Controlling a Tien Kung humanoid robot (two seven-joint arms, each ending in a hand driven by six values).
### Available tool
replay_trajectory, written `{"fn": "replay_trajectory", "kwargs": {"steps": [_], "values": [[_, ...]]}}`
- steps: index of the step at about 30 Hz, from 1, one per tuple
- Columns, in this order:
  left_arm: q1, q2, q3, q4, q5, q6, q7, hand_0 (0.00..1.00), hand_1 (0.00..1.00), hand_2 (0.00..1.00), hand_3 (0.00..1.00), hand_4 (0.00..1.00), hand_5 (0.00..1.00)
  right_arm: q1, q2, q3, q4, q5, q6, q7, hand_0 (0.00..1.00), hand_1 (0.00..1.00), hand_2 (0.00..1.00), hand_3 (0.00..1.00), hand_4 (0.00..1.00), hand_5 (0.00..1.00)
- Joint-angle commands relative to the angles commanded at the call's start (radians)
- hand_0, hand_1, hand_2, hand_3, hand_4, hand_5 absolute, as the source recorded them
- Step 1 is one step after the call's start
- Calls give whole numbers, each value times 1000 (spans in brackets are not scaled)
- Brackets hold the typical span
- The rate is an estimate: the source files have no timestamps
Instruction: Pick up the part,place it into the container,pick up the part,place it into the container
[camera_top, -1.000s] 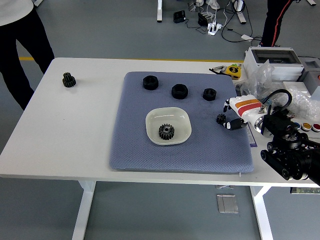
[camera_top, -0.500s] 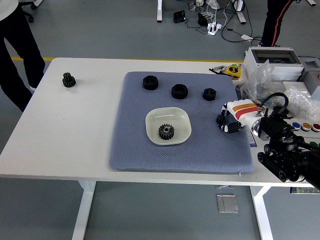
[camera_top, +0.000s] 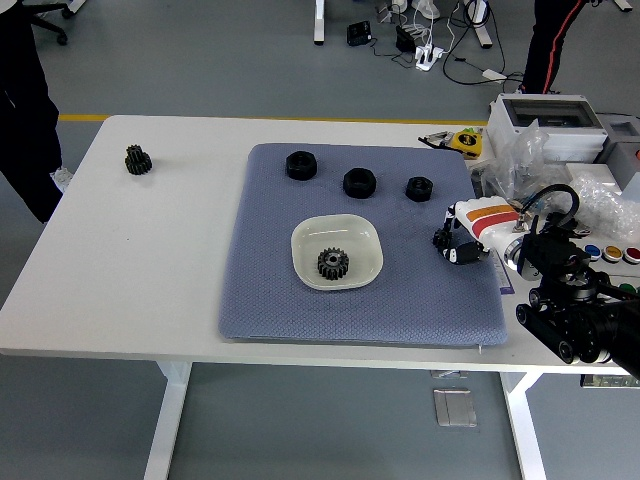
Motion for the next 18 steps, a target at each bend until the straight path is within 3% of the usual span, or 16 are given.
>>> {"fn": "replay_trajectory", "kwargs": {"steps": [18], "values": [[1, 0, -1, 1, 0, 0, -2, 635, 648, 644, 569, 648, 557, 2, -10, 34, 37, -29, -8, 0, 189, 407, 496, 508, 705, 362]]}}
